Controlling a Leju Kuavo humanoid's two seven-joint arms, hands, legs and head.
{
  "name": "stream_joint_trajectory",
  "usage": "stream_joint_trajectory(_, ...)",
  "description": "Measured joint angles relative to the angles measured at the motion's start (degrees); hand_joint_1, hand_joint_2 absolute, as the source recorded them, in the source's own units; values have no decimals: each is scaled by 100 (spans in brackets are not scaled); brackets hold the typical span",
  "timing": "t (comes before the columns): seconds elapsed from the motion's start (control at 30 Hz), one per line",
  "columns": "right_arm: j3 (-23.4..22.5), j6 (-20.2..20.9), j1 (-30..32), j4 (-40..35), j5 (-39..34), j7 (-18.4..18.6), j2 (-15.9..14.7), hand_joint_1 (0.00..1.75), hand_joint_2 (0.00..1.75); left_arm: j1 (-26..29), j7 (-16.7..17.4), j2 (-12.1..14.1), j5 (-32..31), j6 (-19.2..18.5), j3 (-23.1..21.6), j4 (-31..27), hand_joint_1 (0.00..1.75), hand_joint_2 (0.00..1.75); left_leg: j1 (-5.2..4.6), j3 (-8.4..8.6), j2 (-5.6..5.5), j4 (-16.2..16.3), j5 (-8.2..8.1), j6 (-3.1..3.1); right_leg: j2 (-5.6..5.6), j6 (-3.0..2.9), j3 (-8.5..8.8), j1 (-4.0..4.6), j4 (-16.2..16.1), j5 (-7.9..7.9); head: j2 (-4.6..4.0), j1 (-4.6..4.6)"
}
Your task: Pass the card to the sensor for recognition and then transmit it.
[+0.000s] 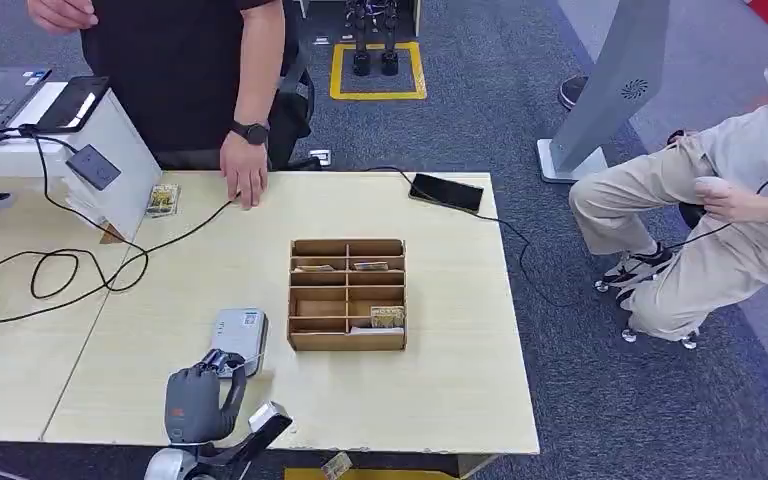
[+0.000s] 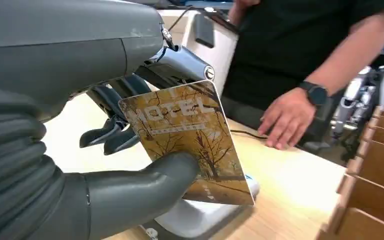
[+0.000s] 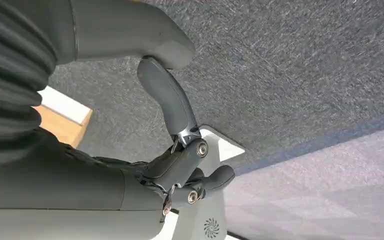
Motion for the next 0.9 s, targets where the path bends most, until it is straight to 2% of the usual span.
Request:
stream_joint_trajectory(0.57, 0, 0, 0, 26, -9, 2, 0, 0, 175, 1, -46, 0, -400, 11, 0, 2, 175, 175, 0, 0, 0, 0, 0, 0, 0, 0, 1, 0, 0, 0, 0, 0)
stream_joint_trajectory(0.7, 0, 0, 0, 26, -11, -15, 0, 0, 175, 0, 90, 2, -665, 11, 0, 18, 175, 175, 0, 0, 0, 0, 0, 0, 0, 0, 1, 0, 0, 0, 0, 0)
stream_joint_trajectory(0.9, 0, 0, 0, 26, -9, -4, 0, 0, 175, -1, 481, 9, -955, 11, 0, 42, 175, 175, 0, 3, 0, 0, 0, 0, -1, 0, 4, 0, 0, 0, 0, 0)
